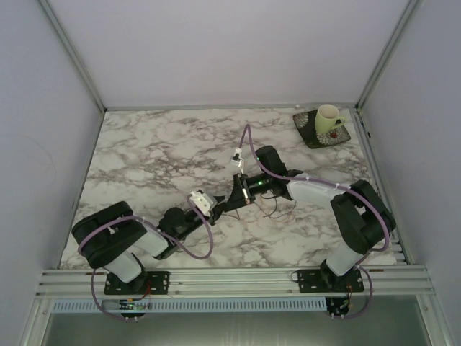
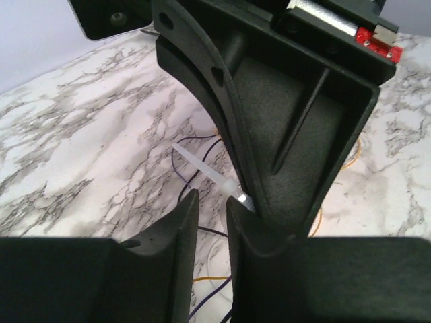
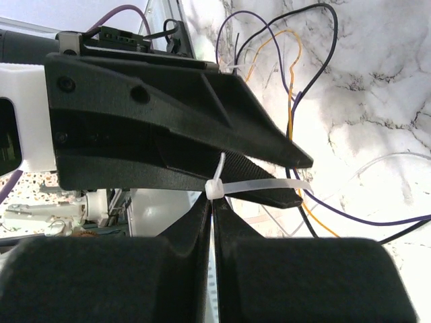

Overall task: Zip-tie the wires
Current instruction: Tie the cable at the center of the board.

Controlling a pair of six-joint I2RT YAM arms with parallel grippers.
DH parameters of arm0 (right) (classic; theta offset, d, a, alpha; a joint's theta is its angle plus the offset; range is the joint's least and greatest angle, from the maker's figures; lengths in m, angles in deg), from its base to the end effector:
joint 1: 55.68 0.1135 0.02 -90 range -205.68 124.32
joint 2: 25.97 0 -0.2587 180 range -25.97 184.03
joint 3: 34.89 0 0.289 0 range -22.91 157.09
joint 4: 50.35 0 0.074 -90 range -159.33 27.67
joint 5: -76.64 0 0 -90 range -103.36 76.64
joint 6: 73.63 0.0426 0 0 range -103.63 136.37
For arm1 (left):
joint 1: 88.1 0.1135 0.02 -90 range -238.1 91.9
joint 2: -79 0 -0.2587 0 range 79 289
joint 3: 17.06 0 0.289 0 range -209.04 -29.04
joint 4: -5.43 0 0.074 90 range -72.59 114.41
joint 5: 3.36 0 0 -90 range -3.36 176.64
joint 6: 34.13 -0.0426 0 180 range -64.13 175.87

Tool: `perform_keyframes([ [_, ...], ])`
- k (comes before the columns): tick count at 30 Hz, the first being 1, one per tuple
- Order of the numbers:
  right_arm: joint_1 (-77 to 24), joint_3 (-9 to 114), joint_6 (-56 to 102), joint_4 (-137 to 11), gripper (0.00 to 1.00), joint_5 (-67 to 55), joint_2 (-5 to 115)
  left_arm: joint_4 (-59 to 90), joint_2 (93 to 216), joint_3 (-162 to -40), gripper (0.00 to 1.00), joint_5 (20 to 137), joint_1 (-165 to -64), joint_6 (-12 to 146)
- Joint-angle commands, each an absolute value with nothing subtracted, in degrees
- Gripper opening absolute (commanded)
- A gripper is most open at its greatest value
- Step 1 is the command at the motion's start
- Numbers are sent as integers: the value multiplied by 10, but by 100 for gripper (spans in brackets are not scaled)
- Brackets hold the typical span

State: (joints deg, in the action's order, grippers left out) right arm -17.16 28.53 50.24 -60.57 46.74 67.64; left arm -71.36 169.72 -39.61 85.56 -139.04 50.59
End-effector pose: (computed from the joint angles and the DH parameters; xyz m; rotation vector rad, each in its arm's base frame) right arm 0.2576 0.2522 0.1646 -0.7477 2.4025 1.7980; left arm 0.1544 -0.1915 0.1214 0.6993 1.2752 -0.6689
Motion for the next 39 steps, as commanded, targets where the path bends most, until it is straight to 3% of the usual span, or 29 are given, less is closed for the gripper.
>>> perform_keyframes([
  [1, -168, 290, 505, -580, 0, 464, 657, -868, 1694, -410, 17, 821, -1394, 513],
  [5, -173, 289, 506, -580, 0, 462, 655, -867, 1686, -398, 0, 829, -1393, 513],
  [16, -188, 288, 497, -595, 2, 456, 645, -867, 1666, -366, 0, 866, -1393, 510],
  [18, -188, 289, 494, -597, 8, 456, 645, -862, 1662, -362, 0, 874, -1393, 509],
  [21, -188, 294, 491, -600, 24, 454, 645, -837, 1650, -357, 0, 883, -1393, 501],
  [24, -191, 303, 475, -620, 31, 447, 642, -813, 1635, -354, 0, 885, -1393, 492],
  [39, -205, 417, 433, -682, 33, 401, 661, -638, 1530, -362, 0, 823, -1393, 477],
])
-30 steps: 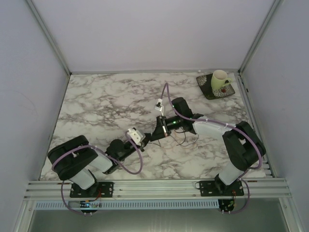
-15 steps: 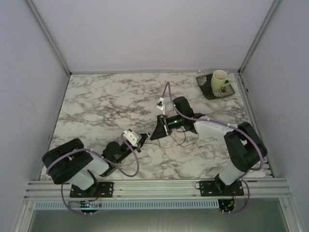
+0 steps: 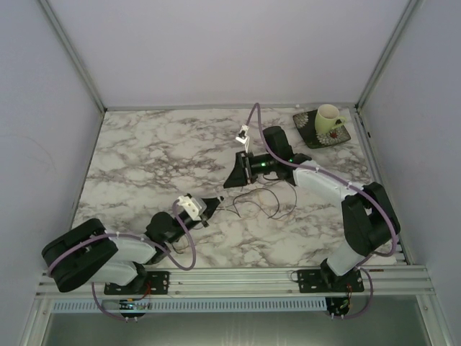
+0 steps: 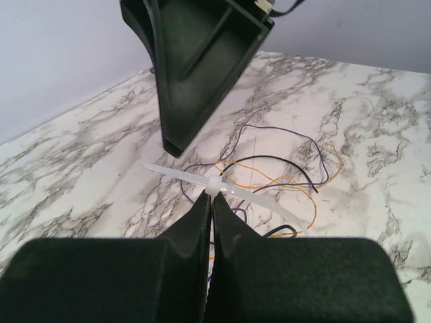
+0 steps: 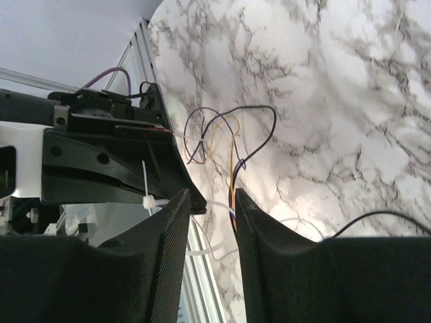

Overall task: Zip-tie the wires
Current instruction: Tie the cable at the center of the board.

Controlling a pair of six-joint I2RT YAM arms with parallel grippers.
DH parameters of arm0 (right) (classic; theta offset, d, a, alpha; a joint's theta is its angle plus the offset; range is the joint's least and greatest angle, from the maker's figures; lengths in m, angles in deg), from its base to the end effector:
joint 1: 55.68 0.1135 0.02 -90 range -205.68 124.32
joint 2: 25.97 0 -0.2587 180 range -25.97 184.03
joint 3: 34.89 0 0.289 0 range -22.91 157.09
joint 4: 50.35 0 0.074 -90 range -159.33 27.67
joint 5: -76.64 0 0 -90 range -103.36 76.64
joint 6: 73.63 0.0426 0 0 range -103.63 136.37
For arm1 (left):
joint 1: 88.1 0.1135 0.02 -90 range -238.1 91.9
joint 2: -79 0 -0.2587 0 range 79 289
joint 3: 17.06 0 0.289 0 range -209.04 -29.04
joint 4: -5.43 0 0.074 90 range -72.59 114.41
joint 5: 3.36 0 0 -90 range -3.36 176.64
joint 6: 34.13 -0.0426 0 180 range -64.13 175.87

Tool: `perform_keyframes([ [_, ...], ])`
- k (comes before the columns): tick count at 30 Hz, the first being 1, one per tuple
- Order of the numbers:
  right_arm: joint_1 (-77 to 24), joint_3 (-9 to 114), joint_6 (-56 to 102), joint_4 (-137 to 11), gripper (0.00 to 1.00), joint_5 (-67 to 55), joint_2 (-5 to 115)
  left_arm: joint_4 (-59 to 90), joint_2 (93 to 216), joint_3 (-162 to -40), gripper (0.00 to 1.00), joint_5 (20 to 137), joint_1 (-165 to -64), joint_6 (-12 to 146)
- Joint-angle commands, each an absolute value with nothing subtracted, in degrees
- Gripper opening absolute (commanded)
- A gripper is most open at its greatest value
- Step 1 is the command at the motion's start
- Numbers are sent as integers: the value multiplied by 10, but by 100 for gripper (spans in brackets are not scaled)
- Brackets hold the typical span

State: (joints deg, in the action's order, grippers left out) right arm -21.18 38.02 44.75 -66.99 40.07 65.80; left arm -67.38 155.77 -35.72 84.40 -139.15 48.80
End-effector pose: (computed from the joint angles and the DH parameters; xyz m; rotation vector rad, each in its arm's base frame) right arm 0.2958 0.2448 0.2209 -0.7161 2.2587 1.6011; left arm 0.1409 -0.1770 0.1495 0.6831 1.1592 -0.6772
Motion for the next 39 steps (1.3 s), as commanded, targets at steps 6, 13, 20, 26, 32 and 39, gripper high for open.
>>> perform_keyframes([
  [6, -185, 419, 431, -686, 40, 404, 661, -602, 1511, -359, 0, 819, -1393, 473],
  [13, -159, 423, 432, -685, 42, 413, 671, -599, 1520, -364, 0, 815, -1393, 473],
  [20, -146, 420, 434, -685, 36, 425, 674, -607, 1534, -366, 0, 819, -1393, 482],
  [26, -140, 414, 433, -686, 23, 430, 678, -609, 1540, -367, 0, 822, -1392, 484],
  [32, -140, 409, 434, -686, 19, 435, 680, -618, 1548, -367, 0, 822, -1389, 488],
  [39, -139, 403, 431, -688, 17, 436, 683, -626, 1556, -367, 0, 825, -1387, 493],
])
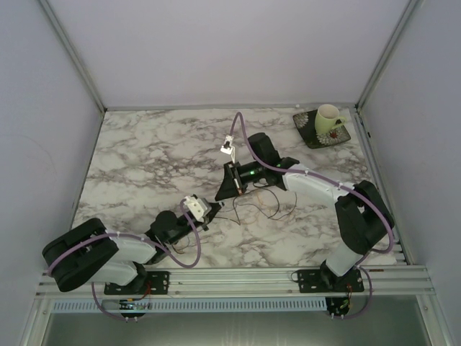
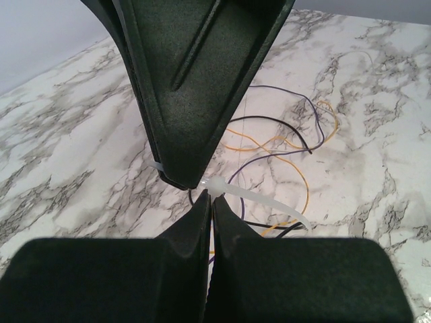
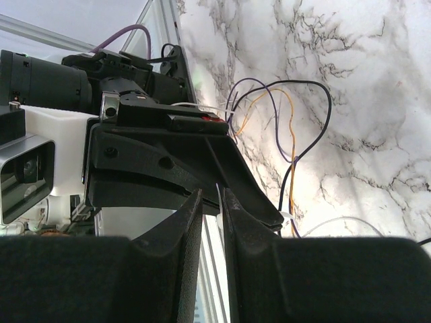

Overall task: Zip-tie the wires
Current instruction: Tie the cable at the center of the board.

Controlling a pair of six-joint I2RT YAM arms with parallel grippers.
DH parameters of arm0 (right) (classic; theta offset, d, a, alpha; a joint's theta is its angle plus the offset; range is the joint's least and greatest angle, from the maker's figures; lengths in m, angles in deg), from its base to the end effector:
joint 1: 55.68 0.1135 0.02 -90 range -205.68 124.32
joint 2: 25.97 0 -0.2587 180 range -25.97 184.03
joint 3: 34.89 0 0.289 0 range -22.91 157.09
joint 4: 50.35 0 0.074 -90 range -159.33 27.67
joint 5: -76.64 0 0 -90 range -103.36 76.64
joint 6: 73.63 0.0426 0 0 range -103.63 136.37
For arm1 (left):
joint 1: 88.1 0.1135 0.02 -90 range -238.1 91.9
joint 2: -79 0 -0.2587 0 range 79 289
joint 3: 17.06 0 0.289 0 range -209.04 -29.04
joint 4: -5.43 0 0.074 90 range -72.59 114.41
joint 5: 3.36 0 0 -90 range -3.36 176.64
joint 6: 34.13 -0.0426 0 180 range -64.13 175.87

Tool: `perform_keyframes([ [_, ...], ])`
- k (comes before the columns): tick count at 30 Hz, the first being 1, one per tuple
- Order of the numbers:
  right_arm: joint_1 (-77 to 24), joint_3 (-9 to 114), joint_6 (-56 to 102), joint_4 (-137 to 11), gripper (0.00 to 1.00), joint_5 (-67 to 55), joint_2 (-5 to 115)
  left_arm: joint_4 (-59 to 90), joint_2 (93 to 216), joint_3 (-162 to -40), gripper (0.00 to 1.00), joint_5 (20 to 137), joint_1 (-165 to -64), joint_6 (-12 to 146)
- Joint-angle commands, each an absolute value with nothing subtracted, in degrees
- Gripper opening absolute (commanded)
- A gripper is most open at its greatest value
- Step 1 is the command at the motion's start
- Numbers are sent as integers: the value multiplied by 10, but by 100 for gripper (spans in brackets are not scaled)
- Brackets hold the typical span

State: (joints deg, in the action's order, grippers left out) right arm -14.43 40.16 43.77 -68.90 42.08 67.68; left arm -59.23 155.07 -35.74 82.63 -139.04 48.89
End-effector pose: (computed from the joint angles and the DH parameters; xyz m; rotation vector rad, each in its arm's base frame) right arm 0.2690 0.2826 0.2202 -0.8950 2.2651 1.6830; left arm 0.1420 -0.1797 0.1359 0.7674 1.2654 -0.6766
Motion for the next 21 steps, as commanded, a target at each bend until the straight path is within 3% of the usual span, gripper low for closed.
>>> perform_keyframes([
  [1, -139, 402, 431, -688, 17, 436, 683, -627, 1557, -368, 0, 825, -1388, 493],
  [12, -138, 396, 427, -688, 18, 431, 689, -628, 1555, -372, 0, 822, -1386, 495],
  [17, -138, 397, 427, -688, 0, 432, 688, -625, 1557, -372, 0, 821, -1386, 495],
  [21, -140, 403, 426, -688, 0, 421, 689, -625, 1559, -373, 0, 819, -1386, 494],
])
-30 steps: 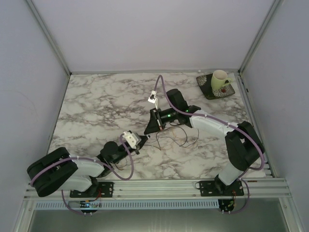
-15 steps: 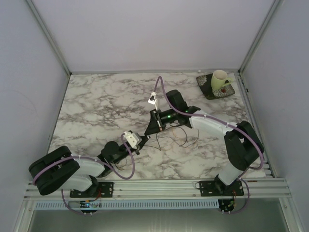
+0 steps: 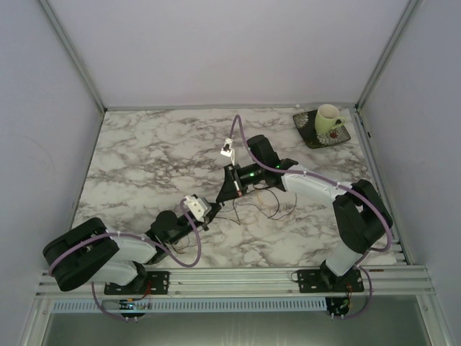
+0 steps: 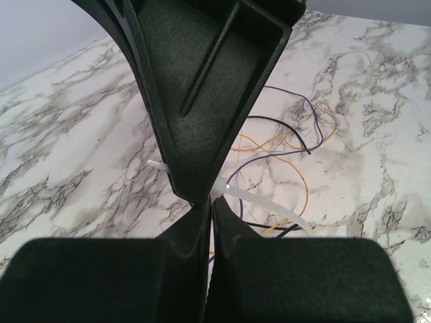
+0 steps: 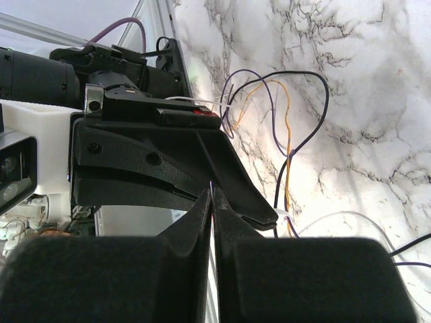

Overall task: Zip-tie the wires
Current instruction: Tie the cable at the center of the board.

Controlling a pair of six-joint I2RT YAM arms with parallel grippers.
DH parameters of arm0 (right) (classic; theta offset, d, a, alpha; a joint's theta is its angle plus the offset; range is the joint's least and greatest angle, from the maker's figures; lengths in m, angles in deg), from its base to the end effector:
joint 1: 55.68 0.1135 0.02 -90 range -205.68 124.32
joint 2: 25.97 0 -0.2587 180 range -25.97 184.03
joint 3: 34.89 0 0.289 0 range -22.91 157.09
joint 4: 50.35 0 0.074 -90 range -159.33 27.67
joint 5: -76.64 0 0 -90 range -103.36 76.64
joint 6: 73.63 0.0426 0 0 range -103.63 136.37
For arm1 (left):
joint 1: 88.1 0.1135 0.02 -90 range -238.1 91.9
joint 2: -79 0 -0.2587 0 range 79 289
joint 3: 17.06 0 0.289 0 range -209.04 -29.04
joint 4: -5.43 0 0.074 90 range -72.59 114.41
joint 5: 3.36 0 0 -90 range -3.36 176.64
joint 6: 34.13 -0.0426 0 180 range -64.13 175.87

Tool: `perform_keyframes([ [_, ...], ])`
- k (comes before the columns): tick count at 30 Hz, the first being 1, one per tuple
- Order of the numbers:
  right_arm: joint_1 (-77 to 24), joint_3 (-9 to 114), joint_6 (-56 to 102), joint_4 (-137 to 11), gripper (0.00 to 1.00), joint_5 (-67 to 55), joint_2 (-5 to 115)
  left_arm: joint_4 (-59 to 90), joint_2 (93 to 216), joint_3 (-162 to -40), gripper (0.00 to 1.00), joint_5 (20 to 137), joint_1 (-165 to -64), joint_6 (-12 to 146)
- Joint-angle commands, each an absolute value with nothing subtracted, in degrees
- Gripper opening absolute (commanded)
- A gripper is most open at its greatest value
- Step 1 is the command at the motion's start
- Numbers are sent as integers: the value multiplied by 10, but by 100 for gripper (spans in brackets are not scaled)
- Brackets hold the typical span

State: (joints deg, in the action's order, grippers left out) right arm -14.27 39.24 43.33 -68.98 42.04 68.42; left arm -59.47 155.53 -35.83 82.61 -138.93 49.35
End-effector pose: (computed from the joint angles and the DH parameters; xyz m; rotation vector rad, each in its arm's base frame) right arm 0.2673 0.2825 0.2097 -0.8953 2.2943 1.6792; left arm 0.1426 -0.1798 0.1351 0.7627 1.2715 -0.6814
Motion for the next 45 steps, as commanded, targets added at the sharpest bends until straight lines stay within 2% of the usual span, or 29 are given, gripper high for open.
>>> perform_keyframes([
  [1, -143, 408, 426, -688, 0, 416, 691, -624, 1559, -374, 0, 816, -1386, 491],
  [12, -169, 511, 421, -688, 0, 378, 734, -650, 1575, -371, 0, 791, -1387, 487],
  [19, -178, 499, 417, -696, 0, 358, 720, -705, 1601, -360, 0, 813, -1387, 508],
  [22, -181, 473, 398, -724, 27, 361, 701, -696, 1600, -364, 0, 812, -1386, 509],
  [25, -174, 445, 379, -755, 34, 360, 680, -682, 1593, -367, 0, 820, -1386, 508],
  [34, -164, 377, 396, -754, 35, 360, 618, -617, 1559, -378, 0, 843, -1386, 489],
  [45, -136, 370, 410, -720, 35, 362, 631, -607, 1551, -391, 0, 849, -1386, 497],
])
